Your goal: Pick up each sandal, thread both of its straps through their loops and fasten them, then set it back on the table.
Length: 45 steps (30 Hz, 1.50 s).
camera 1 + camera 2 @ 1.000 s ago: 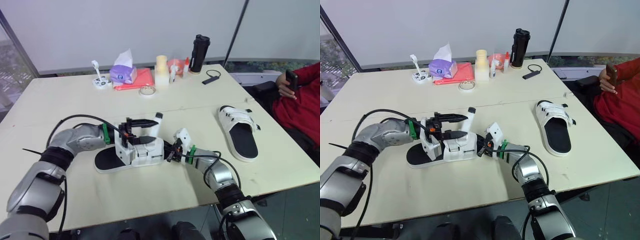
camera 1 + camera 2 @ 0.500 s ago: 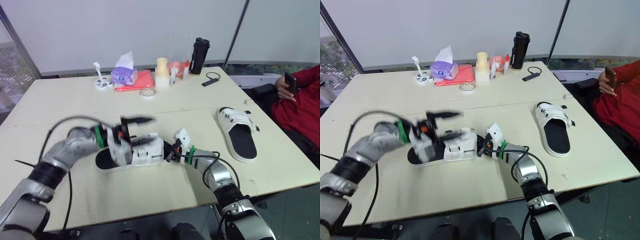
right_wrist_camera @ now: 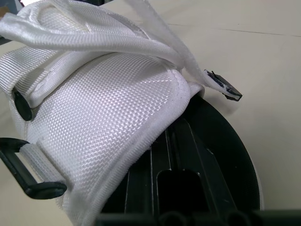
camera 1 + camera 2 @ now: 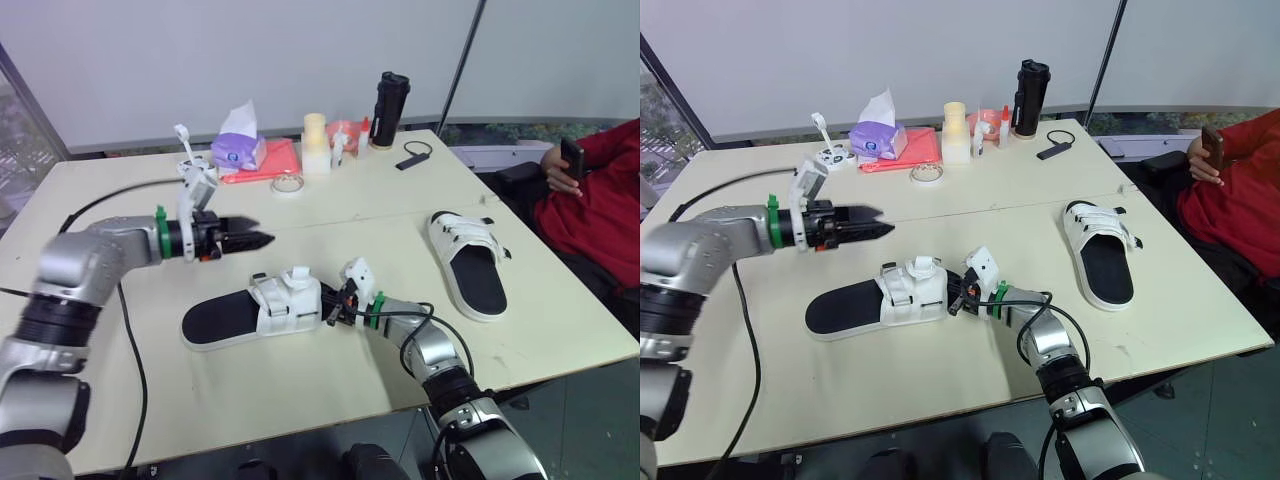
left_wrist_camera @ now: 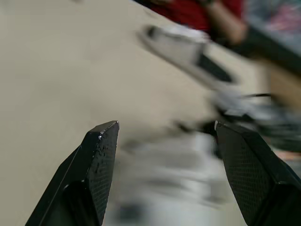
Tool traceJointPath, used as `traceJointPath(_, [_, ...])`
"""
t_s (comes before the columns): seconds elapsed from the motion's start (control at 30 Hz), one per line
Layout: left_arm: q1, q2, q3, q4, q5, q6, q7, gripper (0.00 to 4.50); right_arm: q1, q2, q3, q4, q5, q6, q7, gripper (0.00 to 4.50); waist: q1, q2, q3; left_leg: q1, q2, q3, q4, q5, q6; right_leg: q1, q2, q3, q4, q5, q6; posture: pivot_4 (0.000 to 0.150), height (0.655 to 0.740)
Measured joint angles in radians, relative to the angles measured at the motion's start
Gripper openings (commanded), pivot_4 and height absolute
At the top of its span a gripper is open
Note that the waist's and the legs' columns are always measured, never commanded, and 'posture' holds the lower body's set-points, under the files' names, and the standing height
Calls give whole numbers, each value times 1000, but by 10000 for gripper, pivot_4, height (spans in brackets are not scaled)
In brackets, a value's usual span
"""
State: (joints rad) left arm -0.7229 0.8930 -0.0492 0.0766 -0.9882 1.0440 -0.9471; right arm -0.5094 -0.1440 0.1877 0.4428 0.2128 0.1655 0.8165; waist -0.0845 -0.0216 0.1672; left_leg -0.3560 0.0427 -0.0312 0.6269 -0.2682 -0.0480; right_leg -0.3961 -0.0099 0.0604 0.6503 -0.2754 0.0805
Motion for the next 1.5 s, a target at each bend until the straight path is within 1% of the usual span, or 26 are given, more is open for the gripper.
traceJointPath(0.07, [59,9,34,-28,-44,85,-19,33810,1,-1,-2,0,0,0,-1,0,2,0,0,0,0,0,0,0,0,0,0,0,0,0,-1,1500,7400])
traceJointPath(0.17, [109,4,46,-53,-47,122,-22,33810,3,-3,-7,0,0,0,-1,0,9,-1,0,0,0,-1,1,0,0,0,0,0,0,-2,-5,1500,7400])
traceJointPath(0.3, [142,-47,60,-124,-24,101,-6,33810,3,-4,-10,0,0,0,-2,0,13,-2,0,0,0,0,1,0,0,0,0,0,0,-1,-7,1500,7400])
traceJointPath(0.4, [165,-105,59,-160,22,42,10,33810,0,-1,-9,0,0,0,-2,0,11,-2,0,0,0,0,0,0,0,0,0,1,0,-1,-7,1500,7400])
traceJointPath(0.47, [173,-117,56,-161,49,21,12,33810,-1,0,-9,0,0,0,-2,0,11,-2,0,0,0,0,0,0,0,-1,0,1,0,-1,-7,1500,7400])
traceJointPath(0.7, [177,-164,30,-177,144,-74,-8,33810,6,-1,-10,-1,0,0,-4,0,12,-2,-1,1,0,1,0,0,0,0,0,1,-1,-1,-7,1500,7400])
traceJointPath(1.0, [163,-209,8,-174,208,-100,-30,33810,11,1,-11,-5,0,0,-9,0,13,-2,-1,0,0,1,0,0,0,0,0,2,-1,-1,-7,1500,7400])
traceJointPath(1.2, [126,-252,-18,-130,270,-135,-36,33810,12,6,-13,-6,0,0,-13,0,11,-2,-1,0,0,1,0,0,0,-1,0,2,-1,-1,-7,1500,7400])
traceJointPath(1.5, [93,-279,-57,-62,346,-159,-66,33810,16,7,-15,-10,0,0,-18,0,12,-2,-1,0,0,1,0,0,0,-1,0,2,-1,-1,-7,1500,7400])
